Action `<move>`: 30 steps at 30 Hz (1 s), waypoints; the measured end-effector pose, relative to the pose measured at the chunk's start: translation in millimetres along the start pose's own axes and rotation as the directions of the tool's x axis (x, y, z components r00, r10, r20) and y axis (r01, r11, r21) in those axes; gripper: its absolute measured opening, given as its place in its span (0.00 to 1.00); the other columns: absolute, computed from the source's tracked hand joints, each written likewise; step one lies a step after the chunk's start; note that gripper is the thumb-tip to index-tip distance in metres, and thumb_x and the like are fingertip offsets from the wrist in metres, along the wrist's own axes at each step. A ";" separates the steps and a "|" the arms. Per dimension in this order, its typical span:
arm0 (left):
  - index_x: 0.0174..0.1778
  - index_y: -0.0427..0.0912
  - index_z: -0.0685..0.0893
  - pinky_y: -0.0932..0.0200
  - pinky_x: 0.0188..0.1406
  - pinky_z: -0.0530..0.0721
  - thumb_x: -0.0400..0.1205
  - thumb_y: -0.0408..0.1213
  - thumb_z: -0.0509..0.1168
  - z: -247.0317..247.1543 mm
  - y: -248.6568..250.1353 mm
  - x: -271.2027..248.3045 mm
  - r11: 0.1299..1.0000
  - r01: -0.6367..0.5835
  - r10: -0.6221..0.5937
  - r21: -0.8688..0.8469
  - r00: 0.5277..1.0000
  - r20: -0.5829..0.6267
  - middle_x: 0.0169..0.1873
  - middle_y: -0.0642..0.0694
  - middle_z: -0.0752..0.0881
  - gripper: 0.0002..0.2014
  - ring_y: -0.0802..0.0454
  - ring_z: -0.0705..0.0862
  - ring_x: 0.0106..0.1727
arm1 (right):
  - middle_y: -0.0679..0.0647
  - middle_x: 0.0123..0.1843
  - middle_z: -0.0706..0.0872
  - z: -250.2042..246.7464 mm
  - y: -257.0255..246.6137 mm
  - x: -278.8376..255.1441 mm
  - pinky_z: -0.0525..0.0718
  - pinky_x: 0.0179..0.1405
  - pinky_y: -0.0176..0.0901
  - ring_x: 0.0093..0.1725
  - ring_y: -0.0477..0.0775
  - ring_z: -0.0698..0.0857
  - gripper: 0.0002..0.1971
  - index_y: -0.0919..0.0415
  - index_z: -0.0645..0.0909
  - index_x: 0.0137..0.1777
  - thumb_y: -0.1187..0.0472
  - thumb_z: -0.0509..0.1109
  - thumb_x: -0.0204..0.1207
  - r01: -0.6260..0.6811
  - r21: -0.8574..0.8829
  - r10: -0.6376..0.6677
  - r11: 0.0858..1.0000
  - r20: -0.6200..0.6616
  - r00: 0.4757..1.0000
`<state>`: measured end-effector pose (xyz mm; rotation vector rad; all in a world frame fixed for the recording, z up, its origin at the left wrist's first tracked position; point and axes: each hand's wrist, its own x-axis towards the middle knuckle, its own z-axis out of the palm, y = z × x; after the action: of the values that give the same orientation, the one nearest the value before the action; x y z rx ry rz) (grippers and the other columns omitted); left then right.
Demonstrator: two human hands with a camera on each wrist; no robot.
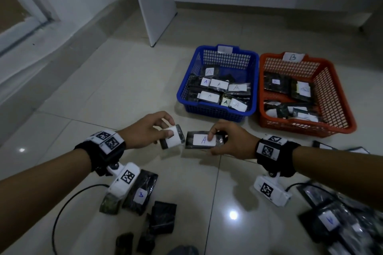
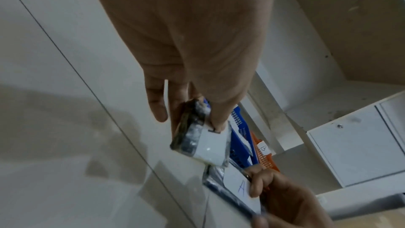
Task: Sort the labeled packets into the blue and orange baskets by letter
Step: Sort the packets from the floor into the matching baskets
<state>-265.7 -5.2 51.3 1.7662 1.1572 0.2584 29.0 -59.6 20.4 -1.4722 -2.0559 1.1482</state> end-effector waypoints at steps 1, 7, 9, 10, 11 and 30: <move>0.56 0.47 0.80 0.59 0.35 0.84 0.83 0.36 0.70 0.3 5.4 4.6 0.999 -0.022 0.021 -0.023 0.999 -0.035 0.49 0.39 0.86 0.08 0.51 0.85 0.38 | 0.49 0.54 0.80 -6.2 0.3 -1.0 0.87 0.50 0.47 0.52 0.52 0.84 0.12 0.50 0.85 0.48 0.54 0.84 0.68 0.014 -0.009 -0.014 1.000 -0.033 0.999; 0.64 0.48 0.80 0.73 0.42 0.79 0.84 0.33 0.69 -6.8 40.1 53.6 0.980 -0.196 0.177 -0.037 0.941 -0.288 0.50 0.41 0.86 0.13 0.51 0.84 0.46 | 0.52 0.51 0.83 -60.8 3.5 7.4 0.86 0.50 0.42 0.47 0.49 0.84 0.03 0.56 0.88 0.50 0.62 0.76 0.78 0.073 -0.017 -0.075 0.997 -0.292 0.954; 0.66 0.45 0.78 0.72 0.34 0.80 0.85 0.30 0.67 -6.6 50.6 75.3 0.974 -0.199 0.148 -0.107 0.920 -0.363 0.51 0.40 0.86 0.14 0.54 0.85 0.42 | 0.52 0.52 0.84 -81.6 6.6 11.8 0.84 0.48 0.33 0.48 0.46 0.85 0.04 0.56 0.88 0.50 0.64 0.75 0.79 0.038 0.067 -0.006 0.997 -0.416 0.909; 0.66 0.45 0.77 0.71 0.33 0.81 0.85 0.31 0.66 -5.5 54.9 85.8 0.973 -0.191 0.125 -0.130 0.909 -0.398 0.52 0.41 0.86 0.14 0.54 0.86 0.42 | 0.51 0.54 0.85 -90.6 8.4 13.8 0.83 0.48 0.29 0.49 0.43 0.85 0.05 0.56 0.88 0.51 0.65 0.74 0.79 0.015 0.114 0.041 0.993 -0.475 0.879; 0.66 0.47 0.76 0.66 0.34 0.83 0.85 0.32 0.66 -4.0 57.6 96.1 0.975 -0.174 0.101 -0.138 0.902 -0.420 0.52 0.43 0.86 0.15 0.52 0.86 0.44 | 0.51 0.55 0.86 -98.9 11.3 15.8 0.84 0.48 0.28 0.51 0.42 0.86 0.06 0.57 0.88 0.53 0.66 0.73 0.80 -0.007 0.166 0.094 0.986 -0.523 0.847; 0.62 0.69 0.79 0.33 0.71 0.72 0.83 0.51 0.54 -1.1 31.1 192.9 0.950 0.106 0.021 0.294 0.916 -0.400 0.67 0.49 0.83 0.15 0.37 0.78 0.69 | 0.53 0.61 0.85 -117.8 48.0 56.1 0.84 0.63 0.54 0.60 0.52 0.83 0.12 0.51 0.86 0.61 0.62 0.71 0.79 -0.318 -0.067 0.239 0.946 -0.519 0.821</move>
<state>-146.8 146.2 17.5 2.0176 1.5995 0.4474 117.4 44.8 45.0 -1.9524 -1.6204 0.6008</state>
